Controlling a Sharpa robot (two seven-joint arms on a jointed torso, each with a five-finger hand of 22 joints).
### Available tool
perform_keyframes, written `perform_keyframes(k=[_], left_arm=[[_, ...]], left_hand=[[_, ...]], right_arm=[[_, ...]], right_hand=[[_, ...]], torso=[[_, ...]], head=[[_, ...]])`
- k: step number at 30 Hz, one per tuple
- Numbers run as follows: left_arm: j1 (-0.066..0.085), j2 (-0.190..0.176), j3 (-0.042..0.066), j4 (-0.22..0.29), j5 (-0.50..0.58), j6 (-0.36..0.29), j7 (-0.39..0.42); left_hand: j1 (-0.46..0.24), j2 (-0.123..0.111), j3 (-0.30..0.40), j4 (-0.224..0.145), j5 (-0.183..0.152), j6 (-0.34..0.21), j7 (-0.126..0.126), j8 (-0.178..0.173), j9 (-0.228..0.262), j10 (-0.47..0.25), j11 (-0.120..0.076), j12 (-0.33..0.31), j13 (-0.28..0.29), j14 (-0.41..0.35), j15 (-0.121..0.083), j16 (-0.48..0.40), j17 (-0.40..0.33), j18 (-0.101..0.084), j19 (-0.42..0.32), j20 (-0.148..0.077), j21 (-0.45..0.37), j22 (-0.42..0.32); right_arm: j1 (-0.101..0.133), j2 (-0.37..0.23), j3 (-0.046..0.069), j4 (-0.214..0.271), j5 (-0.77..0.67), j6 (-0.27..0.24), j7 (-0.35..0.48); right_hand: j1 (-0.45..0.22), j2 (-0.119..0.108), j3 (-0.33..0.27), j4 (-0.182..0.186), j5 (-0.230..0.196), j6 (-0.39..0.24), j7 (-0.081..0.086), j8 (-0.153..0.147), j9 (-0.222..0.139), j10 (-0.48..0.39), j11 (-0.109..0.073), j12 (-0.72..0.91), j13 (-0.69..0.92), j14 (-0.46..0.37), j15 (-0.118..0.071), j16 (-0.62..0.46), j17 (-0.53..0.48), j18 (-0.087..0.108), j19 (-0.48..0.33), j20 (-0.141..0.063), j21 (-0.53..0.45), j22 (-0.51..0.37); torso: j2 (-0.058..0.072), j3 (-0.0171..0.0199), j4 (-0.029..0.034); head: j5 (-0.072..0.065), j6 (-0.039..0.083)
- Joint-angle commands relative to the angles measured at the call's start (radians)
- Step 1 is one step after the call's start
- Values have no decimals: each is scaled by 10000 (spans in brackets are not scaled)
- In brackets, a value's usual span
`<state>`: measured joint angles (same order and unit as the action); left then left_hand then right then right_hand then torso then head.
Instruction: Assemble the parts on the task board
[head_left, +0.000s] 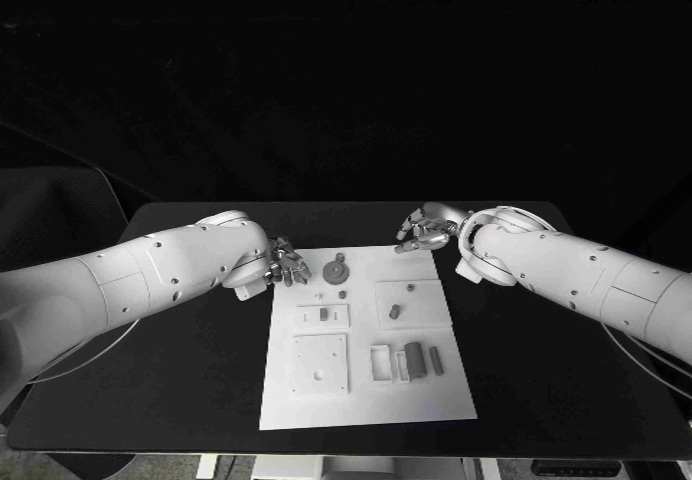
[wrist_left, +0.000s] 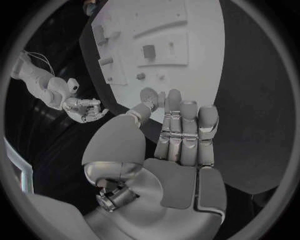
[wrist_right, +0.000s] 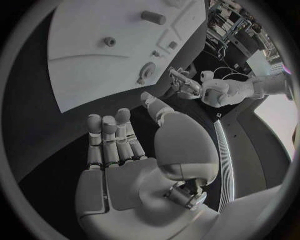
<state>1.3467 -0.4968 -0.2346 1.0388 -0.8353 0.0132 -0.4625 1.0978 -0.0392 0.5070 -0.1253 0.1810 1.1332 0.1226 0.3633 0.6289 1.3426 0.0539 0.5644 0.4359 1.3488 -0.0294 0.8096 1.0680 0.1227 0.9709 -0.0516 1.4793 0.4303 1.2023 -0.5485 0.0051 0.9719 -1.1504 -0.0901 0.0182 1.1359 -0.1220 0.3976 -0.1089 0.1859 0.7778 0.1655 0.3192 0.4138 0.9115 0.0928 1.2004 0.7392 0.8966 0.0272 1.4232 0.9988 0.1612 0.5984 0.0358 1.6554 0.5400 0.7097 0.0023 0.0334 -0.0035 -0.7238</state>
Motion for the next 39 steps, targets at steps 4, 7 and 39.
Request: perform_keyframes(k=[4,7,39], left_arm=[[0,-358,-28,931,815,-432,-275],[-5,-564,-30,1338,815,-634,-329],[-452,-824,-35,1954,-72,-715,-836]], left_hand=[[28,-95,-35,113,26,97,11,137,132,95,-17,49,-2,85,4,56,23,356,93,24,83,17],[12,-119,-46,119,25,106,10,140,134,106,-19,47,-4,89,2,62,28,356,96,25,89,19],[12,-171,-42,126,34,227,-24,188,161,261,-68,74,0,175,-36,150,82,381,169,9,167,47]], right_arm=[[-1,-21,2,-22,13,130,41],[-1,-43,2,-16,14,136,40],[0,-141,2,63,18,142,29]], right_hand=[[-60,19,0,42,60,-53,46,45,-5,-43,5,0,-17,-85,9,-9,-13,-54,-59,23,118,-14],[-62,19,0,43,60,-53,46,45,-5,-44,5,0,-17,-85,10,-9,-13,-54,-59,23,118,-14],[-77,17,-1,51,60,-56,46,45,-6,-45,6,3,-20,-86,12,-7,-15,-56,-59,24,117,-16]], torso=[[24,-30,-31],[25,-37,-24],[40,-20,-45]], head=[[63,8],[65,-15],[68,-251]])
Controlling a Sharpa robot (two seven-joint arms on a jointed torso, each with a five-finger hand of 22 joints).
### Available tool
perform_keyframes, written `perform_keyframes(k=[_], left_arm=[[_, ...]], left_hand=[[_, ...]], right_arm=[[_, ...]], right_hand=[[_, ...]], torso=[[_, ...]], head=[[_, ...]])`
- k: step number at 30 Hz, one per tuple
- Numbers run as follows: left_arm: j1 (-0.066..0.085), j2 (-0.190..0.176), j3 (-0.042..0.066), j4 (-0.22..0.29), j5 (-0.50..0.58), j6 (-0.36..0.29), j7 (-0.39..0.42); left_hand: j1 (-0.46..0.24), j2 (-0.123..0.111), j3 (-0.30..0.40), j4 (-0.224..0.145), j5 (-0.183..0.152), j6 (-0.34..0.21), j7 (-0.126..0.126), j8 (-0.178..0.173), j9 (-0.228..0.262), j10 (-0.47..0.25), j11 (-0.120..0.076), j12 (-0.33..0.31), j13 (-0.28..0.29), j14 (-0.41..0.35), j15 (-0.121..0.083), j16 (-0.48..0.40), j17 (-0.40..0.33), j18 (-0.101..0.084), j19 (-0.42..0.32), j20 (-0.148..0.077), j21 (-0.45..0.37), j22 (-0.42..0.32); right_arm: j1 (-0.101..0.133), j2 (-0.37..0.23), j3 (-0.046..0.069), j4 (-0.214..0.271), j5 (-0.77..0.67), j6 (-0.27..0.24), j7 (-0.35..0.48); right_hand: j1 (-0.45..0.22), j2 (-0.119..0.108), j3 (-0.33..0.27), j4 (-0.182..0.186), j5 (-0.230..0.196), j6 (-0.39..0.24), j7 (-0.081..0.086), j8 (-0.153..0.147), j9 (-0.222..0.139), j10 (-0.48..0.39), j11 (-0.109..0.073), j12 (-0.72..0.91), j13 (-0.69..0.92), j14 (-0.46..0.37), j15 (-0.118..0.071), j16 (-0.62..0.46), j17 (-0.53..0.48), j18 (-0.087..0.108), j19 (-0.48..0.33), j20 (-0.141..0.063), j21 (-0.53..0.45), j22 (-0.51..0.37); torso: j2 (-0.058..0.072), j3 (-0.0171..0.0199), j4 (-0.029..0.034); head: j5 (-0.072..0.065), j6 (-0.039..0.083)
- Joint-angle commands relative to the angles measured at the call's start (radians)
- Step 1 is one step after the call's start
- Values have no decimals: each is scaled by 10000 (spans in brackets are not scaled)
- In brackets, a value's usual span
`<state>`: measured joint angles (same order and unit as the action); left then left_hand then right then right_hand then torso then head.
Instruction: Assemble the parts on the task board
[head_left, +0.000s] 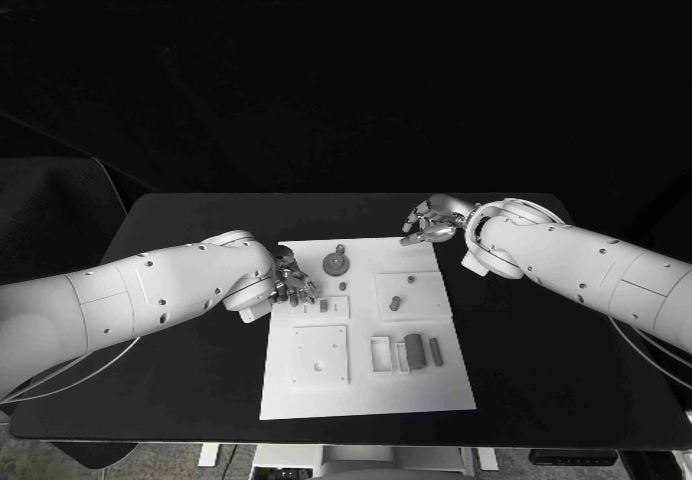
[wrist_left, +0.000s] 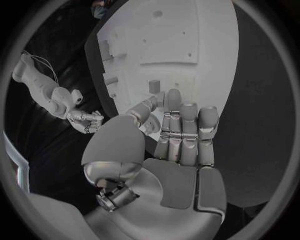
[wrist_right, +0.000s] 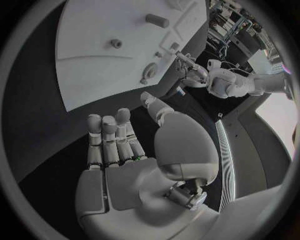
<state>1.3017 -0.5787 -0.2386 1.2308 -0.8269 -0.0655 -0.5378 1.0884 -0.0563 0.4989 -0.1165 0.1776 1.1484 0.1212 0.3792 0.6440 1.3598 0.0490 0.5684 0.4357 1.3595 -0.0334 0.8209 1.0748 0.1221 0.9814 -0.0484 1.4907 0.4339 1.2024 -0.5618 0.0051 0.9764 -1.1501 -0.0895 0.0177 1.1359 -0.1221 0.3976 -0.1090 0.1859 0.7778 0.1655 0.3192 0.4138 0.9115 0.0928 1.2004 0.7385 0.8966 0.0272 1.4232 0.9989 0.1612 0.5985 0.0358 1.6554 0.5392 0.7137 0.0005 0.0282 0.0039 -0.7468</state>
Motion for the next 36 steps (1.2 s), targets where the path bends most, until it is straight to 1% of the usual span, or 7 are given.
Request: perform_keyframes(k=[1,7,16,24,30,36], left_arm=[[-4,-9,4,42,-156,108,-91],[-19,-37,4,72,-304,156,-119],[-37,-46,4,55,-519,387,-169],[-151,17,4,-39,-677,357,-170],[-161,51,4,-76,-725,453,-185],[-169,64,4,-148,-727,468,-199]], left_hand=[[106,0,39,38,68,78,-10,30,10,93,-20,35,2,71,3,38,14,387,66,-23,55,12],[105,-4,40,39,68,91,-14,35,13,110,-26,37,2,80,-1,48,21,390,76,-26,66,17],[114,-6,47,35,70,110,-20,42,18,135,-35,41,3,94,-9,64,31,396,90,-30,82,23],[126,-6,53,29,72,121,-24,46,20,149,-41,42,2,102,-14,73,37,401,98,-33,91,26],[133,-7,58,24,73,127,-27,48,22,157,-45,43,2,107,-17,79,41,403,104,-35,97,28],[142,-8,63,19,74,131,-29,49,22,163,-48,43,1,110,-20,83,45,406,108,-37,102,30]], right_arm=[[-1,-8,2,17,14,136,33],[-1,-12,2,25,14,141,35],[-2,-11,2,19,15,147,39],[-2,-10,2,25,15,153,36],[-2,-8,2,21,16,166,36],[-2,-7,2,23,16,197,40]], right_hand=[[-78,17,-2,52,60,-57,45,45,-7,-45,6,3,-13,-86,12,-7,-16,-56,-59,24,117,-9],[-81,17,-2,53,60,-57,45,45,-7,-45,6,3,-13,-87,12,-7,-17,-56,-59,24,117,-10],[-86,17,-2,56,60,-58,45,45,-7,-45,6,4,-14,-87,13,-6,-17,-57,-59,24,117,-10],[-89,17,-3,58,60,-58,45,45,-7,-45,6,4,-15,-87,14,-6,-17,-57,-59,25,117,-11],[-92,17,-3,60,60,-59,45,44,-7,-45,6,4,-15,-87,14,-5,-18,-58,-59,25,117,-11],[-94,17,-3,61,60,-59,45,44,-8,-46,7,5,-16,-88,14,-5,-18,-58,-59,25,117,-12]], torso=[[0,-1,8],[-4,-10,6],[-1,-8,6],[0,-4,-1],[1,-1,-2],[-2,0,4]], head=[[-3,-33],[4,-45],[3,-76],[1,-90],[-11,-111],[-21,-87]])
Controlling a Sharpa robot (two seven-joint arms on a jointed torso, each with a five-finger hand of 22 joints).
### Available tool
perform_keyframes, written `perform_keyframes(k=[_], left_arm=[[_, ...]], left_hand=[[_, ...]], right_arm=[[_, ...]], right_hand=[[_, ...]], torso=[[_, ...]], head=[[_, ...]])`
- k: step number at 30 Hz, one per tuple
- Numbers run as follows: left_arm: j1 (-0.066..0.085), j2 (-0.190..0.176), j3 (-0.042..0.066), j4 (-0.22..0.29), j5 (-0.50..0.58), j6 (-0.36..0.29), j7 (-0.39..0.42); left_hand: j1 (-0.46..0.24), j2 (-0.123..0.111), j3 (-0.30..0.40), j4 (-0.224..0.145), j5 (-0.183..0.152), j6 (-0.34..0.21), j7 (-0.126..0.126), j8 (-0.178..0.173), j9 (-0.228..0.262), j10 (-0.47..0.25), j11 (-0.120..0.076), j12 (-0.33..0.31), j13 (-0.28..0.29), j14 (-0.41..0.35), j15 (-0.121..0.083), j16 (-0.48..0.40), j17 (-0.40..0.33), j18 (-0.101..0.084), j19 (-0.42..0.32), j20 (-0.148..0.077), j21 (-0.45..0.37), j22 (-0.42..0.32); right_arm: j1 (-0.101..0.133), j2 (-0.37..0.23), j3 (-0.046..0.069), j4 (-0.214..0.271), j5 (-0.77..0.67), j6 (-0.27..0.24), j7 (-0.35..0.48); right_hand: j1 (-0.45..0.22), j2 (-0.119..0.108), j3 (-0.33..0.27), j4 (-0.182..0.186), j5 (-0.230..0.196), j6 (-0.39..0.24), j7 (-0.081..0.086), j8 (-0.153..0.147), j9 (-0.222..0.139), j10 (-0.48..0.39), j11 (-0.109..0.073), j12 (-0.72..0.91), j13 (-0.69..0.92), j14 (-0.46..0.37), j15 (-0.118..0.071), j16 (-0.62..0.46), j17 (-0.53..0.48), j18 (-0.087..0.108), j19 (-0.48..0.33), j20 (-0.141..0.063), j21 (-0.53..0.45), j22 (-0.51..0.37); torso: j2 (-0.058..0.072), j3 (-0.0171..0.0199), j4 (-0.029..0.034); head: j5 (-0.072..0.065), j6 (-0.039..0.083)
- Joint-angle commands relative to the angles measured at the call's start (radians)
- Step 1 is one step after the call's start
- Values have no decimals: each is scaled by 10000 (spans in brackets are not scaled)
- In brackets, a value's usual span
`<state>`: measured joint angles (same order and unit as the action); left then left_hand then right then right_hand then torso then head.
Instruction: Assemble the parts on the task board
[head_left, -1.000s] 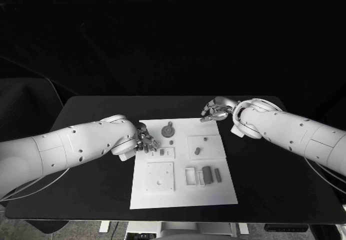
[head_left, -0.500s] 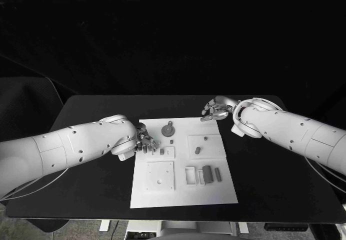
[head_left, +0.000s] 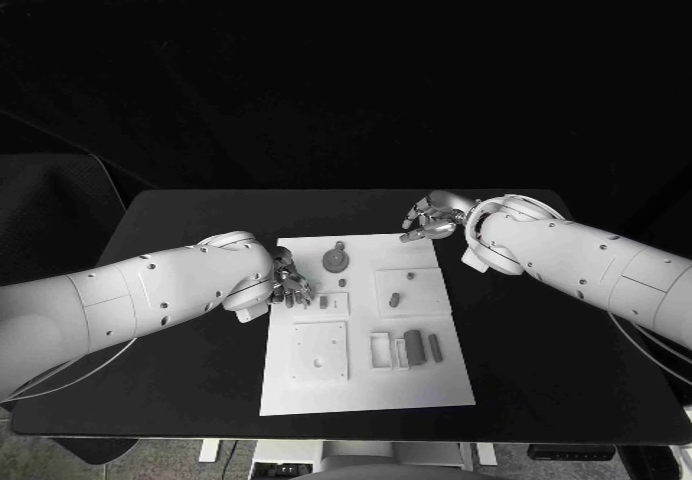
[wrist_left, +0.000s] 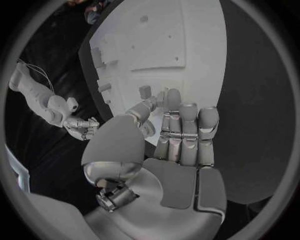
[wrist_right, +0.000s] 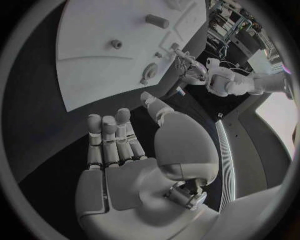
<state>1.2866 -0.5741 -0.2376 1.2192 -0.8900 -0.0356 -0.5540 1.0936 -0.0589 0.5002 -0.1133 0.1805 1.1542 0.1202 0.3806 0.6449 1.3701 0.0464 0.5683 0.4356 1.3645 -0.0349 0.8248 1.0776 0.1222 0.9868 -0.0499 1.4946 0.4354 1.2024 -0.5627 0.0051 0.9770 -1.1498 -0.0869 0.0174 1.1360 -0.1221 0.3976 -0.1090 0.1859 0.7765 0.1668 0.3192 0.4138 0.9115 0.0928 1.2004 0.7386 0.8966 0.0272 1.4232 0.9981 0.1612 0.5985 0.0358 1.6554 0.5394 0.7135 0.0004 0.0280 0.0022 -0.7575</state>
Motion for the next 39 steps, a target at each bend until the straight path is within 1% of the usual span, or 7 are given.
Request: perform_keyframes(k=[1,10,24,28,34,39], left_arm=[[-19,19,-6,-45,-95,177,-35],[-56,30,-6,-86,-95,323,-35],[-68,9,-6,0,-95,485,-19],[-68,-2,-5,8,-95,476,-12],[-70,-64,-2,36,-95,397,11],[-69,-61,-2,30,-95,462,13]], left_hand=[[91,18,51,-14,45,73,-20,35,14,60,-22,43,2,60,-5,45,18,406,54,-22,64,15],[104,17,58,-22,47,77,-22,35,15,68,-26,42,1,64,-9,52,23,410,59,-25,71,18],[116,17,66,-28,47,82,-25,36,16,75,-29,40,-1,67,-13,58,27,413,64,-27,77,20],[119,16,67,-30,47,83,-25,36,16,76,-30,39,-1,67,-14,59,29,414,64,-27,78,20],[129,13,72,-36,48,85,-27,36,17,79,-31,37,-3,68,-16,62,31,416,65,-29,81,21],[152,9,83,-51,49,90,-30,36,18,85,-35,33,-5,69,-20,68,36,420,68,-32,88,24]], right_arm=[[-2,2,2,19,14,170,43],[-2,-2,2,13,14,174,39],[-3,8,2,4,14,193,41],[-3,11,2,-11,14,186,38],[-3,25,2,-16,14,207,41],[-3,25,2,-21,14,216,36]], right_hand=[[-95,17,-3,61,60,-46,32,44,-7,-46,6,5,-17,-88,14,-5,-10,-59,-59,25,117,-13],[-100,17,-3,64,60,-47,32,44,-8,-46,7,5,-18,-88,15,-5,-11,-59,-59,25,117,-14],[-107,17,-3,68,60,-48,32,44,-8,-47,7,6,-19,-89,16,-4,-11,-60,-59,26,116,-15],[-109,17,-3,69,60,-49,32,44,-8,-47,7,7,-20,-89,16,-4,-12,-60,-59,26,116,-15],[-111,17,-3,70,61,-49,32,44,-9,-47,7,7,-20,-89,17,-3,-12,-61,-59,26,116,-16],[-113,18,-3,71,61,-50,32,44,-9,-47,7,7,-21,-90,17,-3,-12,-61,-59,26,116,-16]], torso=[[1,1,5],[1,-2,3],[1,-1,3],[1,-1,1],[3,3,2],[-1,1,-1]], head=[[-5,20],[-10,-2],[-3,-24],[14,-18],[8,-18],[4,-19]])
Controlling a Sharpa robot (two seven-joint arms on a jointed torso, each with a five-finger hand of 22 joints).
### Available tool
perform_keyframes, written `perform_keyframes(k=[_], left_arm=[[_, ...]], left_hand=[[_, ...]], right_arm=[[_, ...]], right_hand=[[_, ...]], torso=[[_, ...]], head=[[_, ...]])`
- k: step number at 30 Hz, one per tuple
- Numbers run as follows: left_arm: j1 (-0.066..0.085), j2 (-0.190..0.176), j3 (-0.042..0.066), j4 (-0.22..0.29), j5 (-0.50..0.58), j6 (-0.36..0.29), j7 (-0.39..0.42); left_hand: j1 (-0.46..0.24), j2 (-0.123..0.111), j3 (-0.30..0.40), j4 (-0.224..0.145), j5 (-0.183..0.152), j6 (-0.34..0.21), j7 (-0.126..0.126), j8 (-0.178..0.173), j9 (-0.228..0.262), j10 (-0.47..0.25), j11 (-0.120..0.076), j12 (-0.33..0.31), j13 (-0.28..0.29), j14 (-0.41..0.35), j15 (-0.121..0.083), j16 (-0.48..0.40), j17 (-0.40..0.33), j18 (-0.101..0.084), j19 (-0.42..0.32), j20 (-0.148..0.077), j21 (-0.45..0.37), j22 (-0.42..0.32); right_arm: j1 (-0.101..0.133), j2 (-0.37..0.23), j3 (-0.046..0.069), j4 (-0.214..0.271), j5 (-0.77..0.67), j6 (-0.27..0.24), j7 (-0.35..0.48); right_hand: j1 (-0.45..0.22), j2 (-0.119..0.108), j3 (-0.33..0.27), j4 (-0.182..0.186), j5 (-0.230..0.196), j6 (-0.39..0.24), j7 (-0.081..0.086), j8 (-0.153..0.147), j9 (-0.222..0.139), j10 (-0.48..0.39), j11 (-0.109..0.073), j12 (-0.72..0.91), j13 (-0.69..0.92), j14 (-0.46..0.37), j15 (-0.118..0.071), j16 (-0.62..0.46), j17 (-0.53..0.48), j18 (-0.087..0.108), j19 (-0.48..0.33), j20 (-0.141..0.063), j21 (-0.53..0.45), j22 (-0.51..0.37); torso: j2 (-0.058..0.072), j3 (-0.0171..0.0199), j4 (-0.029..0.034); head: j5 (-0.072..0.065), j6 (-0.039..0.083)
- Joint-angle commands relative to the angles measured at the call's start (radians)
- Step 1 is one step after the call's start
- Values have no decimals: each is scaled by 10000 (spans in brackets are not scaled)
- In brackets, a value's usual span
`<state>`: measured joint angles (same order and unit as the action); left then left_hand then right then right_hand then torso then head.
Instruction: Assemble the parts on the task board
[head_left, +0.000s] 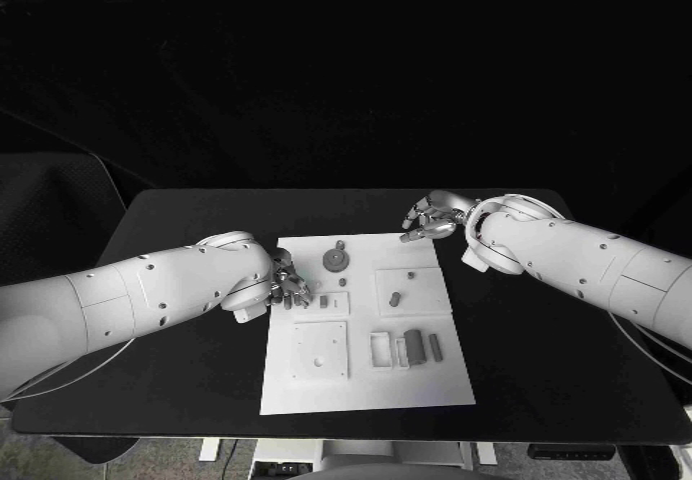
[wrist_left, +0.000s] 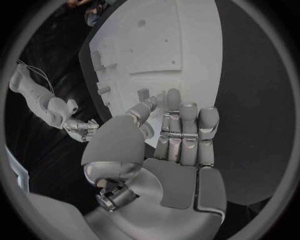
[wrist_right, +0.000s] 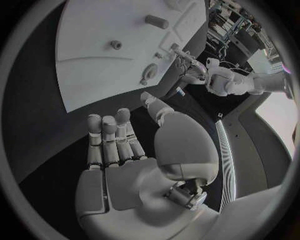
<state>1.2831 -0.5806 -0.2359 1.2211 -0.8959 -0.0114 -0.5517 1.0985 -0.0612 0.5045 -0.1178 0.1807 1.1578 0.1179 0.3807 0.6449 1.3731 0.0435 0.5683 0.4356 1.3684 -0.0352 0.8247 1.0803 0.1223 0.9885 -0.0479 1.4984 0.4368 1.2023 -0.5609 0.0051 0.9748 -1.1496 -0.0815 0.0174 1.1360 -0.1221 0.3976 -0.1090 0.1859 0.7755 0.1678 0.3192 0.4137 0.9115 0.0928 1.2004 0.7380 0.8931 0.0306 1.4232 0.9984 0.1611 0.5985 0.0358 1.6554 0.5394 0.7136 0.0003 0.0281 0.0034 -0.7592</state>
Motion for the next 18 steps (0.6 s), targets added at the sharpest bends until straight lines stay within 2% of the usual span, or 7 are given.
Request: perform_keyframes(k=[1,18], left_arm=[[-34,6,-18,13,-36,237,-7],[-34,-59,-17,3,-36,449,-10]], left_hand=[[108,31,42,-8,48,56,-8,35,18,56,-7,33,-5,31,-18,70,10,421,52,-52,51,10],[184,-5,74,-55,49,49,-11,23,17,55,-12,10,-18,23,-28,81,24,433,50,-59,64,14]], right_arm=[[-2,8,2,1,12,167,35],[-3,12,2,-7,12,185,31]], right_hand=[[-113,18,-3,71,61,-40,23,44,-9,-47,7,7,-15,-55,-17,-3,-15,-60,-58,26,116,-17],[-119,18,-2,74,61,-41,23,43,-9,-48,7,8,-16,-56,-16,-2,-16,-60,-59,26,116,-19]], torso=[[-1,5,-2],[2,-4,0]], head=[[0,-6],[-1,-17]])
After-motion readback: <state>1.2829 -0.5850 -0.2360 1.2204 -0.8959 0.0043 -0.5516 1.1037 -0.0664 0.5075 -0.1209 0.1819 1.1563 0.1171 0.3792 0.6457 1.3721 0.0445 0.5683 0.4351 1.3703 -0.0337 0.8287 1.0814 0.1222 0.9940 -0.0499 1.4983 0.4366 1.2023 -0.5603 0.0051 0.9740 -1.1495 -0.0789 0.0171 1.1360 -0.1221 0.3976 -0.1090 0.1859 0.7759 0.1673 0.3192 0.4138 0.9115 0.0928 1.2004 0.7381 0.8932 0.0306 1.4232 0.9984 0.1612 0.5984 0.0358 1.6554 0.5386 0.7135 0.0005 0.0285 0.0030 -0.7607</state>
